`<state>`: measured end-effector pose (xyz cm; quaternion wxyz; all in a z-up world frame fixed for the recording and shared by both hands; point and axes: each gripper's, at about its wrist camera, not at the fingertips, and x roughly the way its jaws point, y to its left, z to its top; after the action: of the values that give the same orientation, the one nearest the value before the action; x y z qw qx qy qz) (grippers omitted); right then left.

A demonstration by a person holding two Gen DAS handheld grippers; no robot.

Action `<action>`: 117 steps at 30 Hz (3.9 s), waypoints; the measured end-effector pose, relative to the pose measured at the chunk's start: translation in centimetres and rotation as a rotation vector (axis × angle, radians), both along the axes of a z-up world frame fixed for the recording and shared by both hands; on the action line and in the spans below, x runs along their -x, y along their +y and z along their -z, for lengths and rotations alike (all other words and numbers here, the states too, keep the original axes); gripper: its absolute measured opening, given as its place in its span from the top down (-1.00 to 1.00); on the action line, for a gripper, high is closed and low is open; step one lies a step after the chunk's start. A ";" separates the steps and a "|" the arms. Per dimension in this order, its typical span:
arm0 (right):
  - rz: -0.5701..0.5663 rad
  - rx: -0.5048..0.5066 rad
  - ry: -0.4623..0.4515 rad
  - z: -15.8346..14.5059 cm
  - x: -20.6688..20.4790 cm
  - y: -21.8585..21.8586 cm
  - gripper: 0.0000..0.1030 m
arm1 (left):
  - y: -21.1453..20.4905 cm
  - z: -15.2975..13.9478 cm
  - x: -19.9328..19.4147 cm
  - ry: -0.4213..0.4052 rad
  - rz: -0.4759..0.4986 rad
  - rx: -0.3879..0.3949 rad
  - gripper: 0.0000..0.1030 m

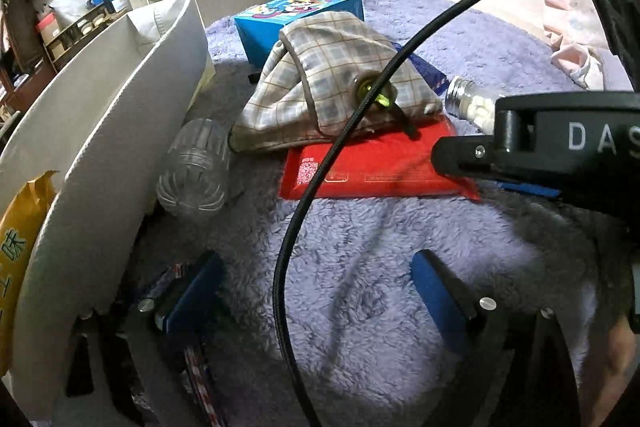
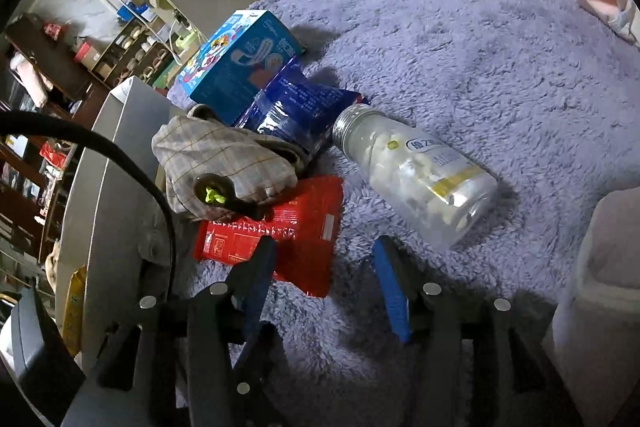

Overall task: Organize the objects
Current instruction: 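Move the open right tool back over the red packet in the pile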

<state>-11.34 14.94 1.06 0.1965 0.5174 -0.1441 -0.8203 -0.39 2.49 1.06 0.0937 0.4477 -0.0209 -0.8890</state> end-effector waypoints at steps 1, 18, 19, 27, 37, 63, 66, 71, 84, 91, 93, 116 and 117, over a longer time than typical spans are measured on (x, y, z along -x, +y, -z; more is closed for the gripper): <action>-0.003 -0.004 0.001 -0.1 0.0 0.0 0.00 | 0.0 -0.1 -0.1 0.000 0.000 0.000 -0.89; -0.048 -0.103 0.055 -0.2 -0.5 -1.9 -0.30 | -0.3 -0.1 0.3 -0.002 0.001 0.000 -0.89; -0.052 -0.109 0.062 -0.2 -0.6 -2.0 -0.32 | -0.3 -0.1 0.4 -0.002 0.002 0.000 -0.89; -0.075 -0.160 0.098 -0.1 -1.2 -2.9 -0.45 | 0.0 0.3 0.5 -0.003 0.003 -0.020 -0.89; -0.074 -0.165 0.095 -0.1 -1.3 -3.0 -0.48 | -0.3 0.7 0.7 -0.004 0.003 -0.028 -0.89; -0.075 -0.169 0.094 -0.2 -1.1 -3.1 -0.52 | -0.7 0.9 1.0 -0.006 0.004 -0.037 -0.90; -0.074 -0.169 0.094 -0.2 -1.1 -3.1 -0.52 | -0.8 0.9 1.0 -0.006 0.005 -0.037 -0.89; -0.074 -0.170 0.094 -0.2 -1.1 -3.1 -0.52 | -0.8 0.9 1.0 -0.006 0.005 -0.039 -0.90; -0.075 -0.172 0.093 -0.2 -1.1 -3.2 -0.53 | -0.9 0.8 1.1 -0.007 0.006 -0.039 -0.90; -0.077 -0.173 0.092 -0.2 -1.2 -3.3 -0.54 | -1.1 0.8 1.2 -0.007 0.007 -0.039 -0.90; -0.080 -0.173 0.093 -0.2 -1.2 -3.3 -0.54 | -1.0 0.8 1.2 -0.008 0.008 -0.039 -0.90; -0.079 -0.188 0.030 -0.9 -1.1 -2.6 -0.42 | -2.4 -1.6 3.0 -0.112 0.012 -0.194 -0.12; -0.060 -0.165 0.010 -1.3 -0.9 -2.0 -0.33 | -2.7 -2.3 2.9 -0.099 0.004 -0.228 -0.09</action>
<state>-10.40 12.89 2.31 0.1783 0.5318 -0.0595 -0.8258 -3.25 -0.25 3.39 0.0392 0.4990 0.0748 -0.8625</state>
